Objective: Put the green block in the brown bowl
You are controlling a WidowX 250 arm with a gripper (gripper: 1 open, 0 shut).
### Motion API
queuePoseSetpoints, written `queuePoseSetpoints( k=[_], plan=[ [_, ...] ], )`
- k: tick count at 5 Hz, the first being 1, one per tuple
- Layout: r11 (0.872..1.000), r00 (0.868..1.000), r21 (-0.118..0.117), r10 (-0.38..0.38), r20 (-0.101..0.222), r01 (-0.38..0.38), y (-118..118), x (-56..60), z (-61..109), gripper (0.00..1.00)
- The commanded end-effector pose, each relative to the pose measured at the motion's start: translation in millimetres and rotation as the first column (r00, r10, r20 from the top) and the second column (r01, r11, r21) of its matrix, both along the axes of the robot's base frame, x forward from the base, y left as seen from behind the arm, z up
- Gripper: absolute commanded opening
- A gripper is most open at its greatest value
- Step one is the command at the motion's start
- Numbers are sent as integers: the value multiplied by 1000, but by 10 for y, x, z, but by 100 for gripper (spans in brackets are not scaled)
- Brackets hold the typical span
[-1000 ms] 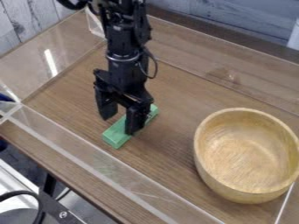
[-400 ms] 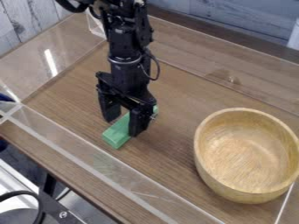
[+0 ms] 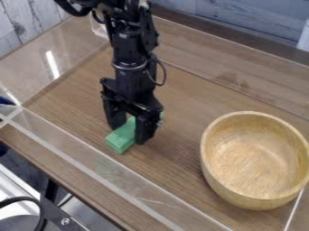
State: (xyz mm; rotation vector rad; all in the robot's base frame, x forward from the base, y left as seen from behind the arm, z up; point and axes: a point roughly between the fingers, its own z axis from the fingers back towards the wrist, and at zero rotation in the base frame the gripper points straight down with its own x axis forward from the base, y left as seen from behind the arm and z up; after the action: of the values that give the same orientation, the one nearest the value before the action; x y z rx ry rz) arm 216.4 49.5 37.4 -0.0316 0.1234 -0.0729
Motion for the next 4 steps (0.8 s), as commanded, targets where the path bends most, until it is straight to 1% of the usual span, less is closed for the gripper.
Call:
queuePoseSetpoints(
  k=[1,2,4],
  plan=[
    [1000,998,-4,-15,60,15,-9,85,122,100],
    [1000,997,-14,-12,80,13,-15,96,166,100],
    [1000,995,-24,1,96,1,-6,99,157,100]
  ],
)
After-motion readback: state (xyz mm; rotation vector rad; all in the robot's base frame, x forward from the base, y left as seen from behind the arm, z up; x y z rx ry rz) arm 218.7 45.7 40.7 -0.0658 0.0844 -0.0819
